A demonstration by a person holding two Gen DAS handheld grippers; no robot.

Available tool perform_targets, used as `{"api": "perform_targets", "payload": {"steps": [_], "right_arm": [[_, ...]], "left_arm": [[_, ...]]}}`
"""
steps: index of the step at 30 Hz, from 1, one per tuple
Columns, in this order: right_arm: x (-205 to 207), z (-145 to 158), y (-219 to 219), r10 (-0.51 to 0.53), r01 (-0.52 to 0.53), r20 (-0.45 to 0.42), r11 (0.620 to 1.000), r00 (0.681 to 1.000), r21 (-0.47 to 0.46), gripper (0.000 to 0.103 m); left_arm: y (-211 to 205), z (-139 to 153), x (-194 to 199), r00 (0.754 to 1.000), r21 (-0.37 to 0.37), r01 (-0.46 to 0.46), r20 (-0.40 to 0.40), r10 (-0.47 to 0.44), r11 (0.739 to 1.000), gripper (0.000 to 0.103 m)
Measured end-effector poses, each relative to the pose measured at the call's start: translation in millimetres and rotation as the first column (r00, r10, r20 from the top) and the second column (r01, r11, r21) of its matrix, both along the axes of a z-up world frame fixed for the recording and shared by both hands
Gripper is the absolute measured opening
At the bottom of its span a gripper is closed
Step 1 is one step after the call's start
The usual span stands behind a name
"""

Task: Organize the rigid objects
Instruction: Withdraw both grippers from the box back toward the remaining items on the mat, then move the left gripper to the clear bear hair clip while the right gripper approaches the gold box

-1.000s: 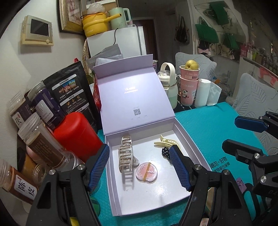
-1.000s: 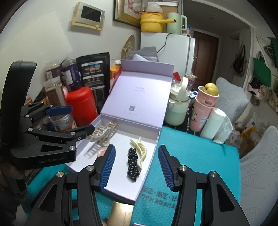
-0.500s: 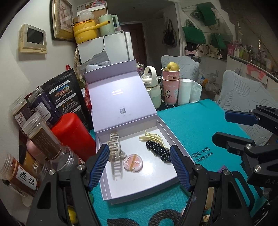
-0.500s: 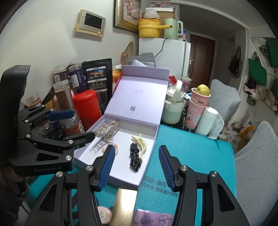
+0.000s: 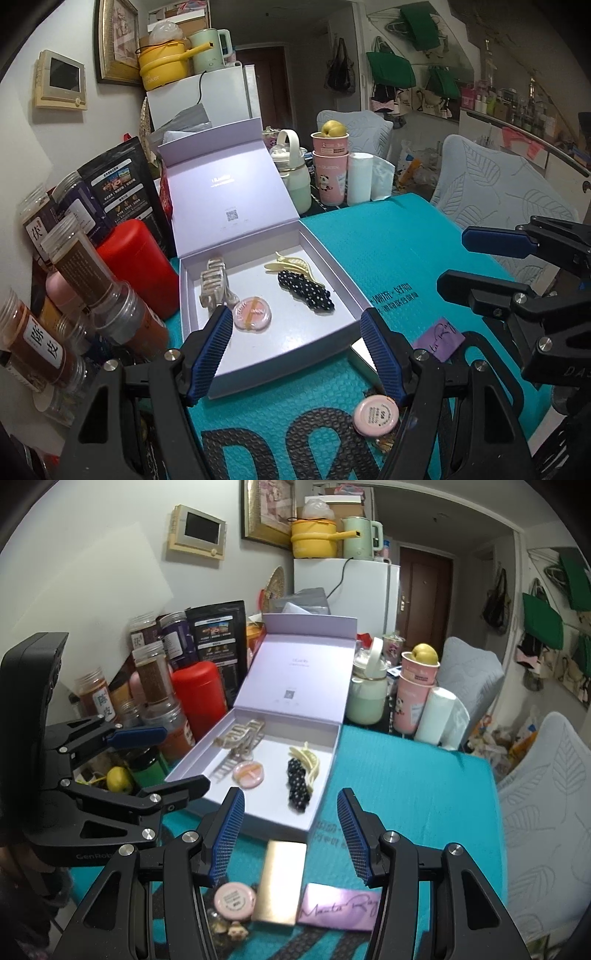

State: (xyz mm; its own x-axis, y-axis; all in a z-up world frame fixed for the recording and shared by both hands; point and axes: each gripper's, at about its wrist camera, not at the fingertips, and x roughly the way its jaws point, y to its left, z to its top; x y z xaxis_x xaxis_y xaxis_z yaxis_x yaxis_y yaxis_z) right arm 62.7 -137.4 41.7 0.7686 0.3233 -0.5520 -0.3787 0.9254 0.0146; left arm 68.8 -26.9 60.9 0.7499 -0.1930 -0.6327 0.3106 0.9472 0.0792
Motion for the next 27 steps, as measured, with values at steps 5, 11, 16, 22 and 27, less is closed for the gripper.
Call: {"api": "perform_targets", "payload": {"steps": [5, 11, 16, 22, 27], "right_arm": [[-9, -9, -3, 0.014, -0.014, -0.032, 1.0, 0.999, 0.02, 0.052], [-19, -17, -8, 0.01, -0.009, -0.044, 0.999, 0.999, 0.03, 0.052], [-25, -25, -12, 0.002, -0.001, -0.051, 1.0, 0.999, 0.012, 0.052], [-33, -39, -21, -0.011, 0.012, -0.082, 1.0, 0.997, 0.016, 0.052], [-39, -54, -28, -0.033, 0.034, -0.11, 0.999, 0.993, 0.007, 0.053]], "left_arm": [[-5, -8, -11, 0.999, -0.004, 0.022, -0.025, -0.022, 1.0, 0.071], [-9, -18, -21, 0.998, -0.023, 0.039, -0.051, -0.04, 0.999, 0.071], [-15, -28, -30, 0.996, -0.032, 0.062, -0.069, -0.064, 0.998, 0.071], [-18, -41, -37, 0.992, -0.018, 0.068, -0.104, -0.069, 0.998, 0.071], [-18, -52, -44, 0.988, -0.025, 0.067, -0.14, -0.07, 0.997, 0.071]]}}
